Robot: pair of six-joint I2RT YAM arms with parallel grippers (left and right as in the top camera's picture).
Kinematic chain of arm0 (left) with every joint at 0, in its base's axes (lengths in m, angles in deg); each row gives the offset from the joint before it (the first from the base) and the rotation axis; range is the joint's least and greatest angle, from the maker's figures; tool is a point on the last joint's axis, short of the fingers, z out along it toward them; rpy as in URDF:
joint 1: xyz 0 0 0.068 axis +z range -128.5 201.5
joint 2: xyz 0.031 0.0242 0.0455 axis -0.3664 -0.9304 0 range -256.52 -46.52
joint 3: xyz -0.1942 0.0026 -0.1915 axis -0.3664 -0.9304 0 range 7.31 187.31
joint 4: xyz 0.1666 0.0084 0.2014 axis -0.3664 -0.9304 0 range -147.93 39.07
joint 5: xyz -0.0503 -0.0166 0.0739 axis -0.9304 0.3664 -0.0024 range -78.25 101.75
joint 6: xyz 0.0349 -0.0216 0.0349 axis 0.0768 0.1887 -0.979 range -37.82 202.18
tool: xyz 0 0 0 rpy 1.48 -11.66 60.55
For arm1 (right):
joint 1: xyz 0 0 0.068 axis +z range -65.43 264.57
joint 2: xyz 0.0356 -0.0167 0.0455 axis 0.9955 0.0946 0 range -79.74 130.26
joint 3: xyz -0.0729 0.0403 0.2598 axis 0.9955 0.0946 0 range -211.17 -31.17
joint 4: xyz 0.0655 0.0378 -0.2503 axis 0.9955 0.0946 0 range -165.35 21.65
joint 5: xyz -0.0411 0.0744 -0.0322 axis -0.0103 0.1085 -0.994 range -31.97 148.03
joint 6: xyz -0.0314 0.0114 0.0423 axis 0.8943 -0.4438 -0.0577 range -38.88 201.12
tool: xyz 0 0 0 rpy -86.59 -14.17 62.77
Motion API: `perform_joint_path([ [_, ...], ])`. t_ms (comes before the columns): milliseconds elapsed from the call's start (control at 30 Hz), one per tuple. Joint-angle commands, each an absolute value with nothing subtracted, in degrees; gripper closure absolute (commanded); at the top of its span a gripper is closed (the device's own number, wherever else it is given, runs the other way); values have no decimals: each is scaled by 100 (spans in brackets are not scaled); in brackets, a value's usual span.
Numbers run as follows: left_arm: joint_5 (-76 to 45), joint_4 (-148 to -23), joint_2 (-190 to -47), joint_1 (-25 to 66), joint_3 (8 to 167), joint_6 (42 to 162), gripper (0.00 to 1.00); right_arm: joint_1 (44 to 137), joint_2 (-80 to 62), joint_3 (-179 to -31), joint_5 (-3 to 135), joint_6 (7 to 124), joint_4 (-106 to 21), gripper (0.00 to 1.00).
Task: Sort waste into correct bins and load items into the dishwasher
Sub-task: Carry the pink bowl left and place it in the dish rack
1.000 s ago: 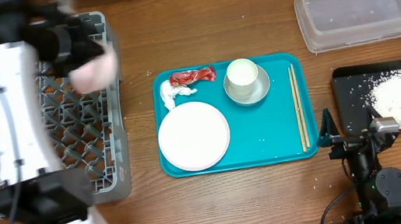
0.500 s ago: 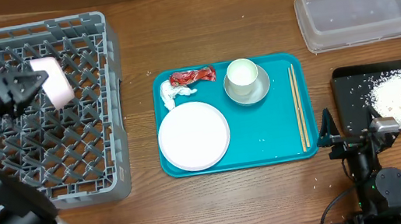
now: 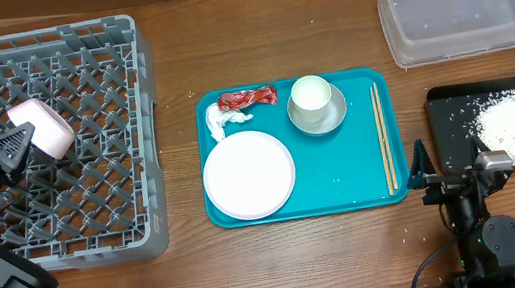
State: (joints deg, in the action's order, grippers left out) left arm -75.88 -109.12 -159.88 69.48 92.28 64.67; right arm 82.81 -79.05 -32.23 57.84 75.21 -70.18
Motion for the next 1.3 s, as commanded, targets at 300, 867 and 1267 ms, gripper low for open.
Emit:
perform_joint_path([
  [300, -7752, -8455, -15881, 6940, 9199, 8053, 96, 8301, -7958, -3162, 5808, 7558, -7049, 0],
  [867, -7855, -6399, -17063, 6806, 9199, 9019, 96, 8301, -7958, -3162, 5808, 7558, -7049, 0],
  [1267, -7835, -5183, -17129, 7003, 9212, 11039, 32, 8301, -7958, -3162, 5808, 7558, -7049, 0],
])
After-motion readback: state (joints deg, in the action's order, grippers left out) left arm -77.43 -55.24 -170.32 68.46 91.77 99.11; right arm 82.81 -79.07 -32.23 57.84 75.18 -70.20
